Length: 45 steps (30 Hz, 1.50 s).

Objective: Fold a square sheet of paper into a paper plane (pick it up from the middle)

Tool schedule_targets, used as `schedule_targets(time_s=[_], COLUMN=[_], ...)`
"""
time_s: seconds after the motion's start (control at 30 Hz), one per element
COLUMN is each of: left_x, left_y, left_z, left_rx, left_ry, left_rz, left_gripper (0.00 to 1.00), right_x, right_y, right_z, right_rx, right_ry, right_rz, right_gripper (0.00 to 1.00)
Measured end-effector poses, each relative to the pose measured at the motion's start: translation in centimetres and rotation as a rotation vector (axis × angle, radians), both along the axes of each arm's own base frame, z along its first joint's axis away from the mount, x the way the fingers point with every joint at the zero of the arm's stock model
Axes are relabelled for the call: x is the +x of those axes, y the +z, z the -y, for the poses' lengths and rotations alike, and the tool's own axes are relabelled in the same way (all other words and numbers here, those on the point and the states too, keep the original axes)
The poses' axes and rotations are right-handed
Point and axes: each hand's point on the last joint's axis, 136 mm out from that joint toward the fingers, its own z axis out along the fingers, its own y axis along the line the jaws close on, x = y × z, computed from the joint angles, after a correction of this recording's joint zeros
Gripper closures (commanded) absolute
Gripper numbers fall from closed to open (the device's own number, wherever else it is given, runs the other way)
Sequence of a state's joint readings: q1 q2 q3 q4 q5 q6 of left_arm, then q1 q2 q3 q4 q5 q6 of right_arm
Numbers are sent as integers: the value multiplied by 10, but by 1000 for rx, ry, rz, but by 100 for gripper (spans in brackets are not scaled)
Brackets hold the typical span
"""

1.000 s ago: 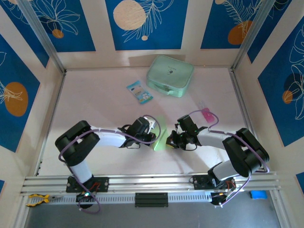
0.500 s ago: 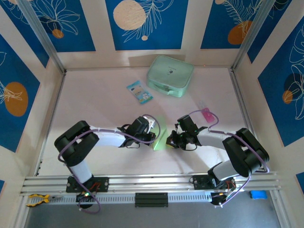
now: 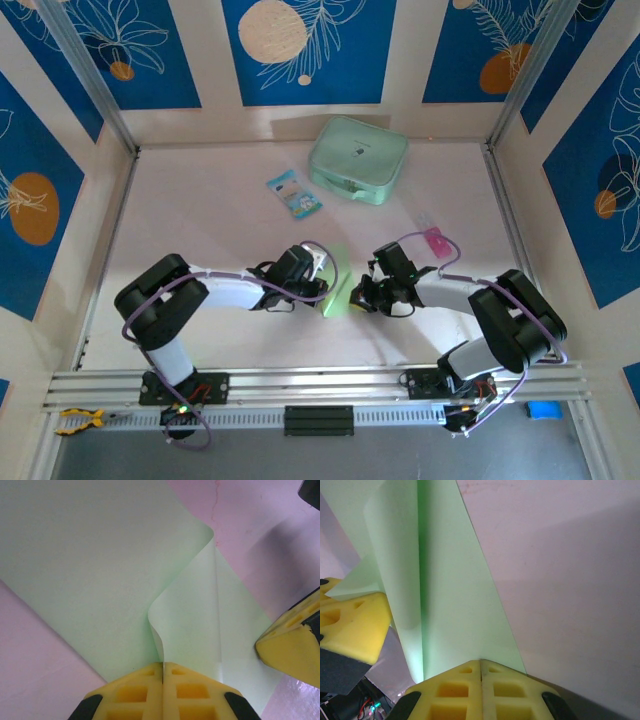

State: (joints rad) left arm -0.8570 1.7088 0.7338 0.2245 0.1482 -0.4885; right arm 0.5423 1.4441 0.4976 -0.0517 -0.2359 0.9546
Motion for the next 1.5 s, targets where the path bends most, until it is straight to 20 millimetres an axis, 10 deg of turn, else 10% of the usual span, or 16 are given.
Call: schedule_targets(time_s=[0.93, 1.5], left_x=[2, 2], left_y=[-2, -3], left_z=[2, 5], left_rx=[-3, -12], left_ry=[-3, -14], left_rz=[-13, -23], left_gripper=[99, 100], right_x=[7, 47], right_y=[19, 43], right_z=[6, -45], right_rx=[15, 181], right_ry=[-29, -11], right_rz=[56, 117], right_gripper=[99, 100])
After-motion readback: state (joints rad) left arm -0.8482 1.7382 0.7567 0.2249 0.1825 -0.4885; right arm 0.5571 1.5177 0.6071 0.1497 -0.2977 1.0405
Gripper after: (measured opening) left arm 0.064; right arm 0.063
